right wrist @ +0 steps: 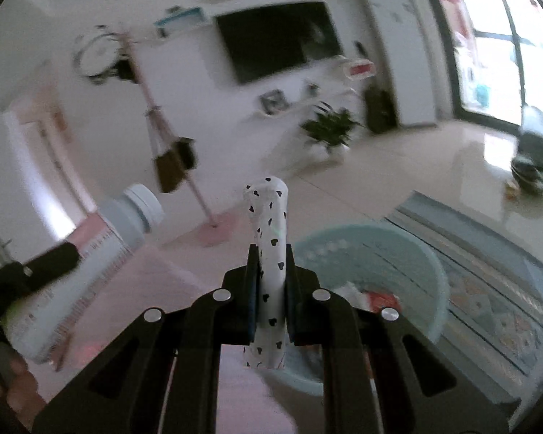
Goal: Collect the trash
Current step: 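Carry the bottle and pouch over the basket and release both, then move both tools back over the table toward the orange cloth and pink bag, then grasp the orange cloth with the left tool while the right tool grasps the pink bag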
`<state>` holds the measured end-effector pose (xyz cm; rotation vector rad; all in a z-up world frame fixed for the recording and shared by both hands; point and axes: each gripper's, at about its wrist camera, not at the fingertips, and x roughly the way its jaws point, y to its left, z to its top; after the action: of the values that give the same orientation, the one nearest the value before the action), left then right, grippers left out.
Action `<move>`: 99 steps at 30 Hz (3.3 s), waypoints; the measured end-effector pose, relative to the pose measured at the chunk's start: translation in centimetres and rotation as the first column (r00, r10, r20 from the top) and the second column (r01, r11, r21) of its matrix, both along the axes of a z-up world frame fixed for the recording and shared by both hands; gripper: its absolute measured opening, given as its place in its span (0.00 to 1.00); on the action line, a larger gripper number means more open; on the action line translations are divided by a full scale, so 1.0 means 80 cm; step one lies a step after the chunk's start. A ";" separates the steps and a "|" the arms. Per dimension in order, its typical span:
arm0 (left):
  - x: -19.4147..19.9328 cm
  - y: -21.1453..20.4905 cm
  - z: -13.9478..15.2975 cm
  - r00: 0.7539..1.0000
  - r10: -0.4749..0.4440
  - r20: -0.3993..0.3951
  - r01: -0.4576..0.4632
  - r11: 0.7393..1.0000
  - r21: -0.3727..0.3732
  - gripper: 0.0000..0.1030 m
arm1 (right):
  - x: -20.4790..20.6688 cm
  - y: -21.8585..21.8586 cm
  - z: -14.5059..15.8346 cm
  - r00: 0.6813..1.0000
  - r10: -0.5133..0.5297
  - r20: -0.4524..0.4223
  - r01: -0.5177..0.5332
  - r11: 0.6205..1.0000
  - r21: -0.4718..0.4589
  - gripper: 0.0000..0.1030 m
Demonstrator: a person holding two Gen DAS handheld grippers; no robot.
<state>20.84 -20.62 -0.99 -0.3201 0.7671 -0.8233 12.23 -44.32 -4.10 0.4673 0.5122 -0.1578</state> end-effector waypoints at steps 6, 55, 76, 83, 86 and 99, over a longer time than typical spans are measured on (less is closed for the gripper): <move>0.036 -0.058 -0.047 0.996 -0.013 -0.086 0.015 0.999 0.034 0.45 | 0.020 -0.044 -0.064 0.987 -0.080 -0.138 0.084 0.996 0.023 0.10; -0.091 0.317 -0.005 0.839 0.543 -0.033 -0.532 0.831 0.165 0.76 | -0.010 0.291 0.007 0.860 0.469 -0.201 -0.499 0.855 -0.141 0.91; 0.048 0.286 -0.063 0.844 0.532 -0.069 -0.468 0.792 0.391 0.90 | 0.078 0.339 -0.041 0.764 0.478 -0.434 -0.599 0.775 -0.201 0.93; 0.029 0.253 -0.070 0.889 0.454 0.049 -0.418 0.765 0.490 0.89 | 0.077 0.314 -0.037 0.763 0.518 -0.386 -0.600 0.790 -0.128 0.93; 0.025 0.249 -0.071 0.885 0.460 0.070 -0.423 0.732 0.534 0.84 | 0.074 0.319 -0.034 0.769 0.514 -0.380 -0.601 0.784 -0.155 0.86; -0.010 0.258 -0.067 0.886 0.453 0.101 -0.440 0.750 0.493 0.47 | 0.032 0.343 -0.022 0.793 0.526 -0.307 -0.603 0.749 -0.274 0.35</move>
<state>20.04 0.04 -6.33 -0.0317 0.8549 -0.1406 14.77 -16.87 -5.83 -0.0873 0.7988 0.2955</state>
